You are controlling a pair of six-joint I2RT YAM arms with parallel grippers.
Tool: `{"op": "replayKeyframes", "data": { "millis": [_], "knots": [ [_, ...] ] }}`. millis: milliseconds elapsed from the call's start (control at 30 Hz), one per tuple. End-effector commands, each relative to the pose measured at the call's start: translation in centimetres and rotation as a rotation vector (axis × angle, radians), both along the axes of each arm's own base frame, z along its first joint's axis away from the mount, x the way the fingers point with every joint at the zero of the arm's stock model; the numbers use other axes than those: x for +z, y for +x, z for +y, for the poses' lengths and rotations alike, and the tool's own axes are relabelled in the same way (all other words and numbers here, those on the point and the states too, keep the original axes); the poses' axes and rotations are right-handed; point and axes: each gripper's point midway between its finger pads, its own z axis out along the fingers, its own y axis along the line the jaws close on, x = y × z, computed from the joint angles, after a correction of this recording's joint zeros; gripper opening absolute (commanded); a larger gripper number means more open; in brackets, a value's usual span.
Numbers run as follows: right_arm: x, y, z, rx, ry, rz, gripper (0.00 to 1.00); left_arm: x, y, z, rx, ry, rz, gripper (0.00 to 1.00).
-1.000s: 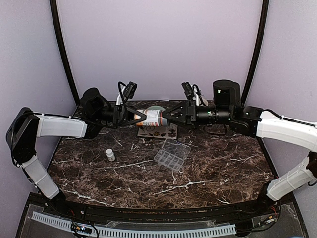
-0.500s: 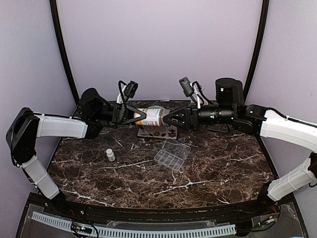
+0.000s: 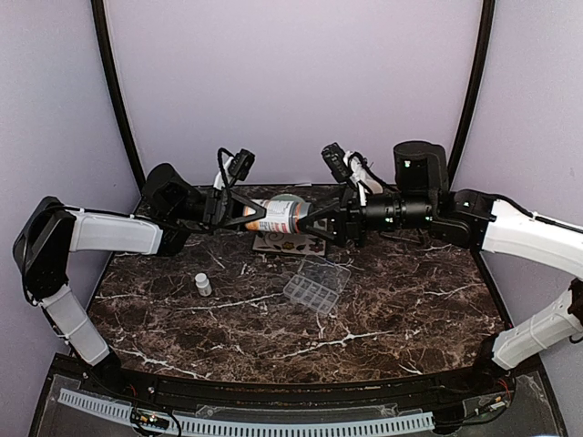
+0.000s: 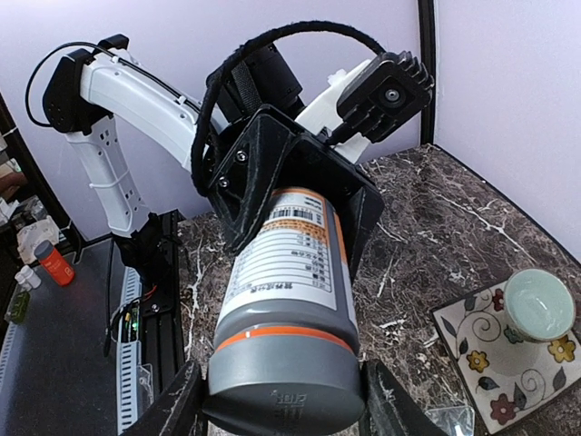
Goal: Sort the pills into containers
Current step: Unscrew the lid of the pill bottle.
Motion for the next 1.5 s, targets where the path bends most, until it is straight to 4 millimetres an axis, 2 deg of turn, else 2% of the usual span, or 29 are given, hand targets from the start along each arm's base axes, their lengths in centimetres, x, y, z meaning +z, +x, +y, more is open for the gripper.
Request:
{"op": "replayKeyframes", "data": {
  "millis": [0,567,1133,1467],
  "knots": [
    [-1.0,-0.1,-0.6,-0.038,-0.101,-0.056,0.1,2.1,-0.9,0.8,-0.012,-0.063,-0.092,0.12],
    [-1.0,0.5,-2.0,-0.149,-0.183,-0.189,0.1,2.7,-1.1,0.9,-0.042,-0.076,-0.068,0.12],
    [-0.1,0.9,-2.9,-0.205,-0.226,-0.286,0.1,2.8,-1.3,0.9,-0.061,-0.074,-0.067,0.12],
    [-0.8,1.1,-3.2,-0.22,-0.266,-0.311,0.12,3.0,-1.2,0.9,-0.059,-0.078,-0.07,0.12]
  ]
}}
